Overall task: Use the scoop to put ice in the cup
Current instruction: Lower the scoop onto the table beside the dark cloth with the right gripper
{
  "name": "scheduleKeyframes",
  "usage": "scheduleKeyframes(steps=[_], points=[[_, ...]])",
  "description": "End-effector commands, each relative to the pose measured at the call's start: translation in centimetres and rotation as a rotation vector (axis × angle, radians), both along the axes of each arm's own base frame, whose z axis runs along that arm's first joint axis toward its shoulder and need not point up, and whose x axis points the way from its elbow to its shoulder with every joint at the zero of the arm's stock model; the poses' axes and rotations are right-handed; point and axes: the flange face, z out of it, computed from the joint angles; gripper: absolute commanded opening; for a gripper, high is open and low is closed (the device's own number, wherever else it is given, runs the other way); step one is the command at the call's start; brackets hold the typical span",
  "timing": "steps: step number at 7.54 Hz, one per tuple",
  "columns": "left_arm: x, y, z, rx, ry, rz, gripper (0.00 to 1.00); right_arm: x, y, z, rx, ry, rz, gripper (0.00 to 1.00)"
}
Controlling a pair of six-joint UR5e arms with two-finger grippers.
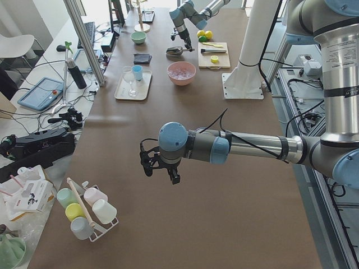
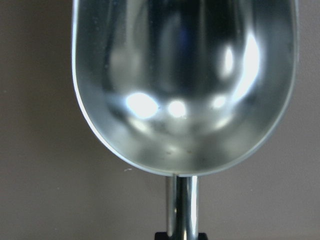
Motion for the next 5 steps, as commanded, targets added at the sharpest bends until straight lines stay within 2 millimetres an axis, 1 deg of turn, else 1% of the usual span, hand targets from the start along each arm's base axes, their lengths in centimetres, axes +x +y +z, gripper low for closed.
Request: scheduleKeyframes(steps=[1, 2, 3, 4, 5], points=[[-0.01, -0.04, 0.06, -0.001, 0.000, 0.000, 0.98, -0.23, -0.16, -0.30, 0.012, -0.007, -0.005, 0.18], [-0.07, -0.03, 0.14, -0.003, 0.000, -0.002, 0.98, -0.41, -0.22, -0.62, 0.016, -0.009, -0.006, 0.58], [-0.07, -0.09, 0.00, 0.000, 0.000, -0.002, 0.98, -0.42, -0.22, -0.85, 0.015, -0.010, -0.002, 0.93], [-0.07, -0.15, 0.08, -0.001, 0.000, -0.002, 0.98, -0.43, -0.24, -1.03, 0.019, -0.014, -0.003, 0.99], [-0.08, -0.22, 0.33, -0.006, -0.001, -0.002, 0.98, -0.37, -0.18, -1.07, 0.021, -0.015, -0.005, 0.99]])
